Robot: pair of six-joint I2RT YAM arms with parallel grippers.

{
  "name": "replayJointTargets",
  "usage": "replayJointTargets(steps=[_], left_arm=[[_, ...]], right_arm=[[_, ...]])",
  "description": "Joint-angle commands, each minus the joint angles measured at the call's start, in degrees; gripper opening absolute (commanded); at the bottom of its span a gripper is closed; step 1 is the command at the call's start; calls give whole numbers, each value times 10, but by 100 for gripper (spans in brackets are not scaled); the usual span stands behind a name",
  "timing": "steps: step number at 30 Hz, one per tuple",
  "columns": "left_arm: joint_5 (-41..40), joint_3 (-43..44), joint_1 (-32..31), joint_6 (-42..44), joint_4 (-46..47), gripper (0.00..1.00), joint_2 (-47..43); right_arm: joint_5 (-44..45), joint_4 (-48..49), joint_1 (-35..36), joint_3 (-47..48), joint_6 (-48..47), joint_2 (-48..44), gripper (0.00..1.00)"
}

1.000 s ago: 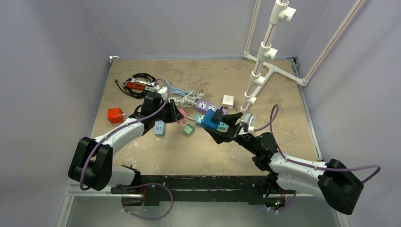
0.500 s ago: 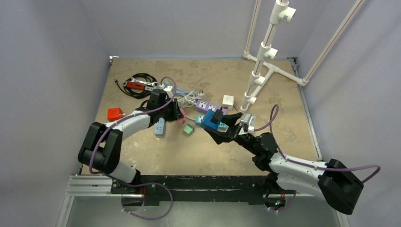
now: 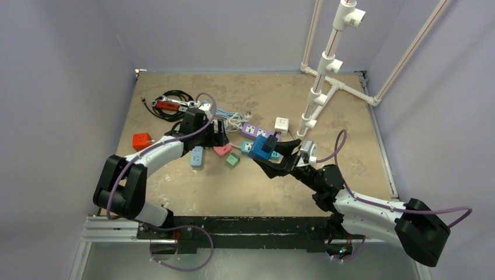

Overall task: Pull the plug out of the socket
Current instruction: Place the plug at the center of the board.

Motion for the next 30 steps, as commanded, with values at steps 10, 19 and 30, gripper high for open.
replayJointTargets(steps=[10,19,30], left_arm=[[-66,-1,3,64,42,80,-209],[47,-40,2,82,135,79,-283],[201,-42,-4,48,190,78,-223]], right_arm=[[39,-78,1,86,-31,66,0],[116,-246,5,202,-38,194,0],[143,-321,22,260,-46,255,0]])
